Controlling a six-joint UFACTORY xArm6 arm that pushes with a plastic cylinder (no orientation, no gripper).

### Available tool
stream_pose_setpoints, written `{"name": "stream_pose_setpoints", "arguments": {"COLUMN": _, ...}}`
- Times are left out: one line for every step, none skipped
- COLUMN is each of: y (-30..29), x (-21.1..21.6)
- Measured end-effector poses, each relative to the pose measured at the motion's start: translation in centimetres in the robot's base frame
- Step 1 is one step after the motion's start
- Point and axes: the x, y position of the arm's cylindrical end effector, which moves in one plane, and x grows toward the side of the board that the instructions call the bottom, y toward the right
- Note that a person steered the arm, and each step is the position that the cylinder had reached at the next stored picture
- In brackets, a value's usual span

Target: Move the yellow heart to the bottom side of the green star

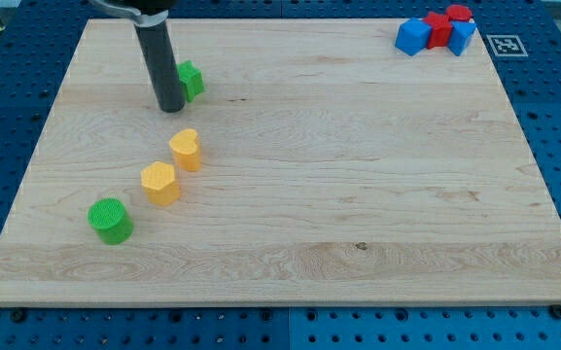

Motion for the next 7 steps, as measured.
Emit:
{"name": "stream_pose_setpoints", "arguments": {"y": -1.0, "x": 3.9}}
{"name": "stream_pose_setpoints", "arguments": {"y": -0.9, "x": 8.6}}
{"name": "stream_pose_setpoints", "arguments": {"y": 1.1, "x": 11.3}}
{"name": "stream_pose_setpoints", "arguments": {"y": 5.1, "x": 11.4}}
{"name": "stream_pose_setpoints", "arguments": {"y": 5.4, "x": 10.9}}
{"name": "stream_pose_setpoints", "arguments": {"y": 5.2, "x": 10.5}}
{"name": "stream_pose_setpoints", "arguments": {"y": 4.9, "x": 9.2}}
